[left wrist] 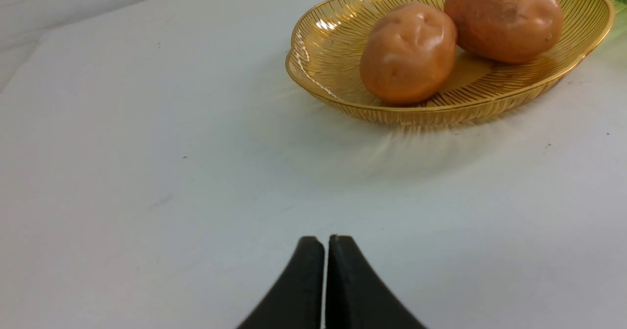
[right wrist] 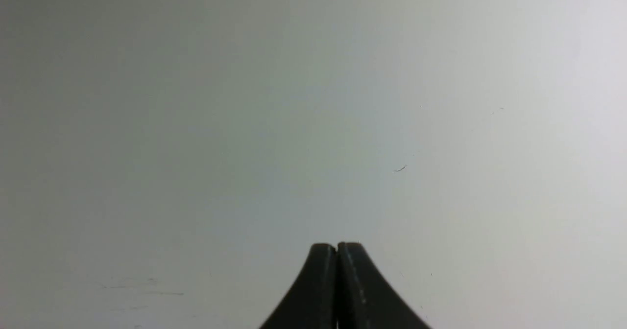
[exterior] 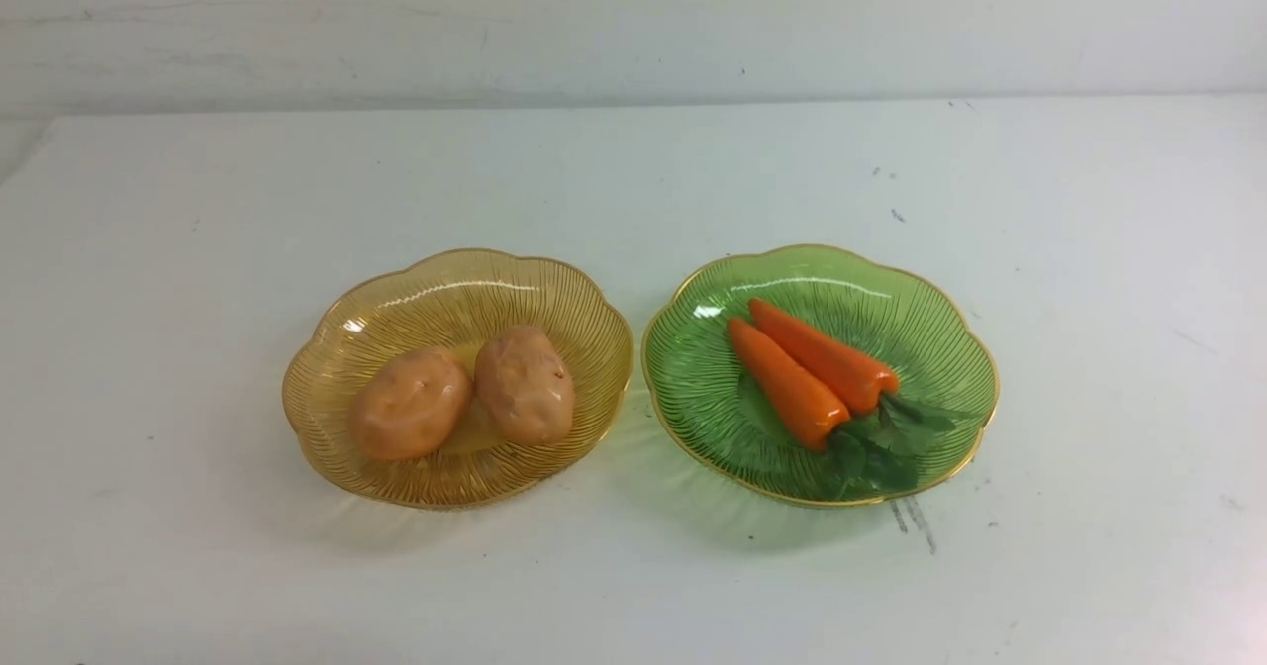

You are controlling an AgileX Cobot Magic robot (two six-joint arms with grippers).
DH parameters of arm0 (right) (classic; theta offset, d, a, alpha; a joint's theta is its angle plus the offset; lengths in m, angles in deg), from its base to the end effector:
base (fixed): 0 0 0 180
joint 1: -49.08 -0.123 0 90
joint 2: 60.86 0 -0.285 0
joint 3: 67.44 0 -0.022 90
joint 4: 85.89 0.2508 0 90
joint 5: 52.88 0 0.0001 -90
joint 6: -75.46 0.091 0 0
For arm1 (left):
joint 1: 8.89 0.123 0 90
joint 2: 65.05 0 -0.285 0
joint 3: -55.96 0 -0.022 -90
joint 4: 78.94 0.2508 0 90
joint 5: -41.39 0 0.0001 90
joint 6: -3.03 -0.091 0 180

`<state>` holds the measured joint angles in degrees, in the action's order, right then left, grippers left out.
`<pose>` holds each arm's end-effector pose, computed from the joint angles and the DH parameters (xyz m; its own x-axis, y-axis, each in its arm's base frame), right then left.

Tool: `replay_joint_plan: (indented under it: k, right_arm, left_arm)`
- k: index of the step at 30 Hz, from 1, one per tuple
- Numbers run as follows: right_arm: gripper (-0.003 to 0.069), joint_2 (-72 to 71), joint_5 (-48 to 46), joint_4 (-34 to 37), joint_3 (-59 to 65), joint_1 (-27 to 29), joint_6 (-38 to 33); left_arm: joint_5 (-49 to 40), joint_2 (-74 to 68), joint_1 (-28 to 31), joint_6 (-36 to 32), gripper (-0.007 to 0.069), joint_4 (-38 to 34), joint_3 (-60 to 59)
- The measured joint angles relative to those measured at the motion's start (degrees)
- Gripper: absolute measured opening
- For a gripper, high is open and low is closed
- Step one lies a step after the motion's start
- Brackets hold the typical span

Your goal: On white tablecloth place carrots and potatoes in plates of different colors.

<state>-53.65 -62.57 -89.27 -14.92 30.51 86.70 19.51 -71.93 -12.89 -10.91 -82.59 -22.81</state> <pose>0.0079 0.0017 0.3361 0.2877 0.2418 -0.9267 -0.3526 0.9264 0.1322 0.0519 -0.0058 0.1707 -0.2778 0.2030 -0.9389 0.1457 0.9750 0.1677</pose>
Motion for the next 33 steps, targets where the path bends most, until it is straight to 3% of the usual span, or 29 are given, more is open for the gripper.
replay_joint_plan:
  k: [17,23,33]
  right_arm:
    - [-0.0015,0.0,-0.05,-0.06,0.0,0.0,0.0]
    - [-0.0015,0.0,-3.58,-3.14,0.96,0.37,-0.2]
    - [-0.0015,0.0,-11.02,-8.12,19.03,13.88,-0.77]
  left_arm:
    - [0.0,0.0,0.0,0.0,-0.0003,0.0,0.0]
    - [0.0,-0.04,0.0,0.0,-0.0003,0.0,-0.05]
    - [0.0,-0.04,0.0,0.0,-0.0003,0.0,-0.05]
